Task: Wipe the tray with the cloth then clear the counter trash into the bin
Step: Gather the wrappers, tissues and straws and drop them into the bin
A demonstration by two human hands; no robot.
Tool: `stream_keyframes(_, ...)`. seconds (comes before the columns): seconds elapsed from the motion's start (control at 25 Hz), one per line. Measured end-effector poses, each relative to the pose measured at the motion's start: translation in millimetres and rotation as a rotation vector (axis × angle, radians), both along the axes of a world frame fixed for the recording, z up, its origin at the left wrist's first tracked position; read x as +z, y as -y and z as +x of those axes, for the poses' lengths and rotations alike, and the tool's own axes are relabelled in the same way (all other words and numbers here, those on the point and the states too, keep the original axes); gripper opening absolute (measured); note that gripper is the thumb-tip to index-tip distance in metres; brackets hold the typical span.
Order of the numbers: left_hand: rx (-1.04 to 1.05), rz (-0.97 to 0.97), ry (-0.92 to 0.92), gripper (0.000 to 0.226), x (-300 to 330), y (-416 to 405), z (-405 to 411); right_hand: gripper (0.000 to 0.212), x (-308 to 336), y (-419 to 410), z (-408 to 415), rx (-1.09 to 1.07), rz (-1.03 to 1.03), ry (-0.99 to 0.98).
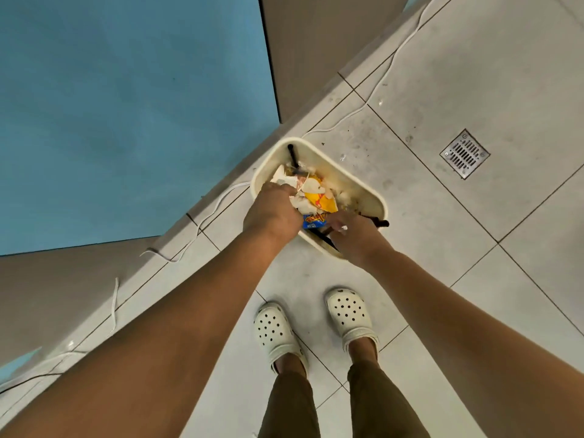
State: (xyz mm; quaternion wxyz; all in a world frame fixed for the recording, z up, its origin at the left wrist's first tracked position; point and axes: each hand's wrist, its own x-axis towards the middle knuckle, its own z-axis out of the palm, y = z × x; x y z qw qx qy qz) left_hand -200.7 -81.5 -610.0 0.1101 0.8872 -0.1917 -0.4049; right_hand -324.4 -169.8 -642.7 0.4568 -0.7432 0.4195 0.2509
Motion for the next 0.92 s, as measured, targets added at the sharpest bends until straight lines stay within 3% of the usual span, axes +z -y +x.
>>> stream_keyframes(0.28, 0.228, -0.176, 0.037, 0.031, 153.9, -22.3, -7.4, 0.029, 132.4, -10.6, 3.6, -0.093, 0.012, 0.199)
stream_keyframes(0.64, 0.529, -0.461, 0.146, 0.026, 430.9, -57.6, -39.9, 0.029, 432.3, -32.6, 31.6, 0.246, -0.071, 0.523)
stream_keyframes(0.92, 0.689, -0.618, 0.375, 0.024, 549.2, -108.4, -23.3, 0.025, 555.4, -56.3, 67.5, 0.467, -0.13, 0.738)
